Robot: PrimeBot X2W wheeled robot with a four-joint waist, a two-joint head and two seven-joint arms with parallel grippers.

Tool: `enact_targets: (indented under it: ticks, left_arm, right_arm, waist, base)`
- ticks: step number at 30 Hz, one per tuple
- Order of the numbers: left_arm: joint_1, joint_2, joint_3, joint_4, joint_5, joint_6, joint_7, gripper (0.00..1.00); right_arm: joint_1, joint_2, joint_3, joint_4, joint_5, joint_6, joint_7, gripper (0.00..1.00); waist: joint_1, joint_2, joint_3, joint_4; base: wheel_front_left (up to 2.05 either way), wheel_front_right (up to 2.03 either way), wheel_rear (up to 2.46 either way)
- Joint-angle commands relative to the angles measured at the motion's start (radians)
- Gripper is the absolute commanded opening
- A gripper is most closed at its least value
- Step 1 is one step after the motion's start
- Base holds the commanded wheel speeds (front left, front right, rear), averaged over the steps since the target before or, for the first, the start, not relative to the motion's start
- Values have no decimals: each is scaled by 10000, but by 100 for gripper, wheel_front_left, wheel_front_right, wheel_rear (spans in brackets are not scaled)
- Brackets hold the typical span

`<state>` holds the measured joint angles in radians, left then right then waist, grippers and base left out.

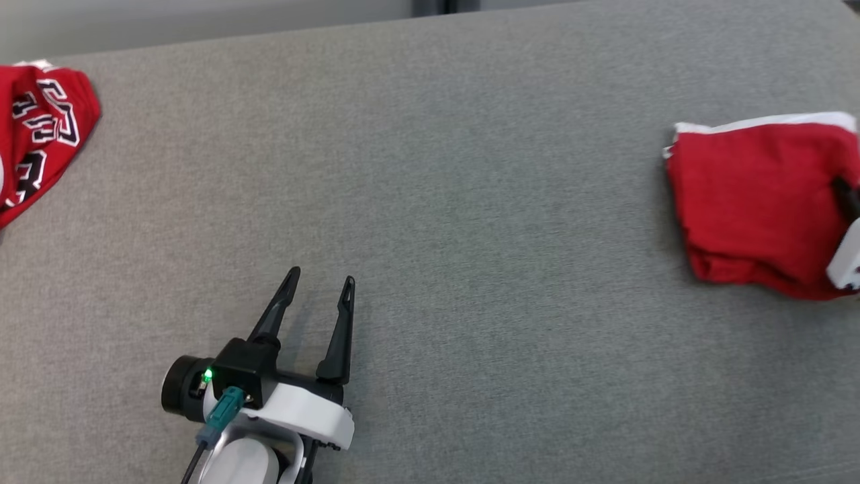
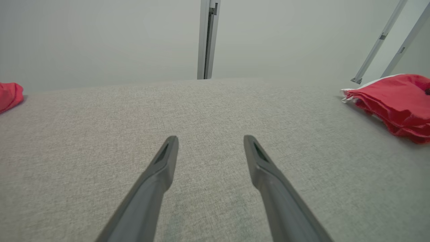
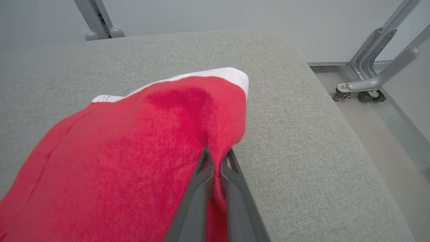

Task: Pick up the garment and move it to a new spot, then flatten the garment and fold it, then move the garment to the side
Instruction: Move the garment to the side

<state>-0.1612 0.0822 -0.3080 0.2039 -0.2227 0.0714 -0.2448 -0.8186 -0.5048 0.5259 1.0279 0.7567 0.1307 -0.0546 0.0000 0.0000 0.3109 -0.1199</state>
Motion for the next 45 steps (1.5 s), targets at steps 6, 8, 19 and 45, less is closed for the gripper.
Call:
enact_targets:
  ticks: [6, 8, 19, 45]
  left_arm:
    - [-393, 171, -14, -432, 111, 68, 34, 100]
    - [-392, 214, -28, -539, 130, 61, 54, 100]
    - [-311, 371, -198, -1013, 195, 102, 189, 100]
    - [-301, 393, -489, -1177, 34, 241, 258, 100]
  right_arm:
    - [-784, -827, -107, 543, -209, 3, -230, 0]
    - [-1010, -1068, -136, 745, -293, 3, -308, 0]
    - [-2161, -1752, 17, 1991, -1114, 1, -707, 0]
    - [-2690, -903, -471, 2403, -3807, 1, -2121, 100]
  waist:
    - [0, 0, 711, 653]
    - [0, 0, 852, 780]
    - [0, 0, 1228, 1193]
    - [0, 0, 713, 1205]
  base:
    - [0, 0, 0]
    - [0, 0, 0]
    - [0, 0, 0]
    - [0, 0, 0]
